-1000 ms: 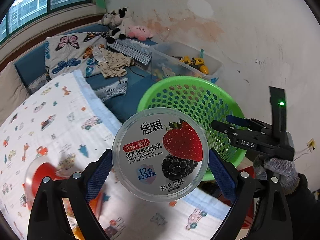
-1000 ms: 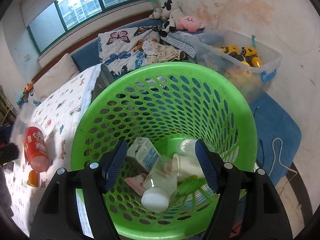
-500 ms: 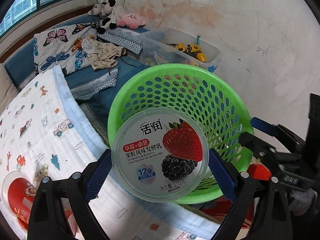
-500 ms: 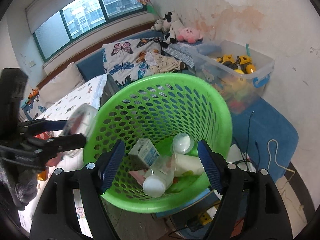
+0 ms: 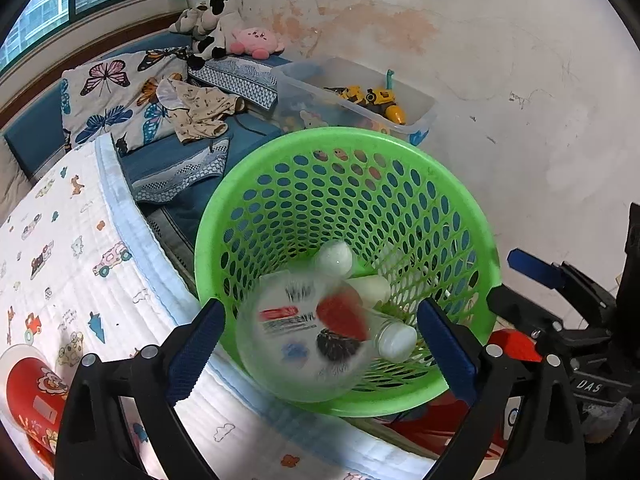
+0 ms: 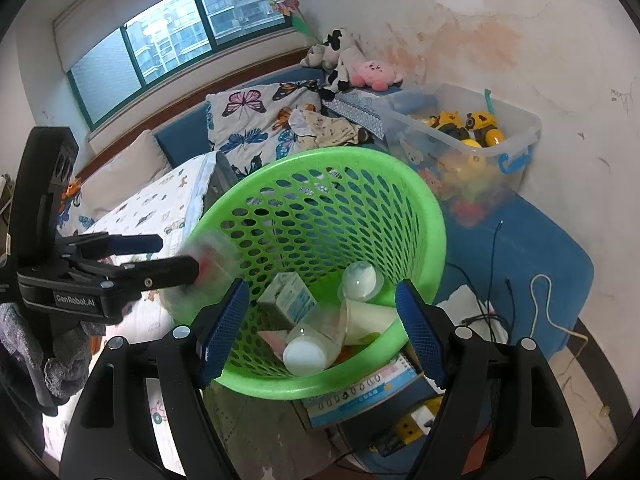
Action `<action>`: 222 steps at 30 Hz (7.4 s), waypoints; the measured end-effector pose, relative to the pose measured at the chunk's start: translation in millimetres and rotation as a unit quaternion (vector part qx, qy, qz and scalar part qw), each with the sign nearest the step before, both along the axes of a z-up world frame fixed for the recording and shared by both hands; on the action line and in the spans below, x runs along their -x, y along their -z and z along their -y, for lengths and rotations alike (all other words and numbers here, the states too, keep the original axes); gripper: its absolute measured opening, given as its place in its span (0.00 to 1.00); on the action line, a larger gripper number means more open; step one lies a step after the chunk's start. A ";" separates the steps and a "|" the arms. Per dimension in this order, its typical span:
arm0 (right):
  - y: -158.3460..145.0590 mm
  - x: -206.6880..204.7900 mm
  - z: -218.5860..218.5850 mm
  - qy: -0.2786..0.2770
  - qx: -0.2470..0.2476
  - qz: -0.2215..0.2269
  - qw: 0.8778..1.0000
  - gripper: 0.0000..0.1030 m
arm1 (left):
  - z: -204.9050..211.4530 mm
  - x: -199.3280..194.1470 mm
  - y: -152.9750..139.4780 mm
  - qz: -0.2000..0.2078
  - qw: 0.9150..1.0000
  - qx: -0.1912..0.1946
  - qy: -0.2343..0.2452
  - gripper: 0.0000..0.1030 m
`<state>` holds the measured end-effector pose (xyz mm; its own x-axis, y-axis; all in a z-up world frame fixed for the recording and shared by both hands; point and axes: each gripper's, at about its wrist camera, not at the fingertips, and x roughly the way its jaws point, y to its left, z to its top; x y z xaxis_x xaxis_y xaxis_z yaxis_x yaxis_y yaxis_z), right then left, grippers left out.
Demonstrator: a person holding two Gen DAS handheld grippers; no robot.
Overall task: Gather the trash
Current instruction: 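Drop the strawberry yogurt cup into the basket with the left gripper, then move both grippers back over the bed toward the red paper cup, then grasp the red paper cup with the right gripper while the left approaches the Ovaltine bag, then grasp the orange Ovaltine wafer bag with the left gripper while the right carries the red cup, then drop the red cup into the basket with the right gripper while the left carries the bag over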
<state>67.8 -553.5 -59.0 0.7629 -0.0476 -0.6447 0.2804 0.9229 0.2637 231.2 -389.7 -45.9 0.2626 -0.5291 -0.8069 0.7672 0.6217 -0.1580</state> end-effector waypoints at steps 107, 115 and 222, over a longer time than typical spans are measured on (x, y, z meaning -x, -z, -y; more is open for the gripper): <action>-29.7 -133.8 -250.4 -0.293 0.063 0.013 0.954 0.62 | -361.2 -6.4 30.8 -0.033 0.958 0.033 -0.282 0.91; -39.1 -132.1 -244.3 -0.283 0.064 0.003 0.957 0.61 | -350.7 -14.3 33.6 -0.031 0.960 0.024 -0.279 0.91; -35.3 -20.2 -4.2 0.019 0.064 0.022 0.998 0.70 | -22.7 -4.4 -4.7 -0.023 0.999 0.019 -0.040 0.50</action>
<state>88.0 -549.3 -23.7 0.7865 -0.1558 -0.5976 0.3059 0.9389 0.1579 235.6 -367.0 -41.2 0.2690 -0.5382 -0.7987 0.7069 0.6736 -0.2158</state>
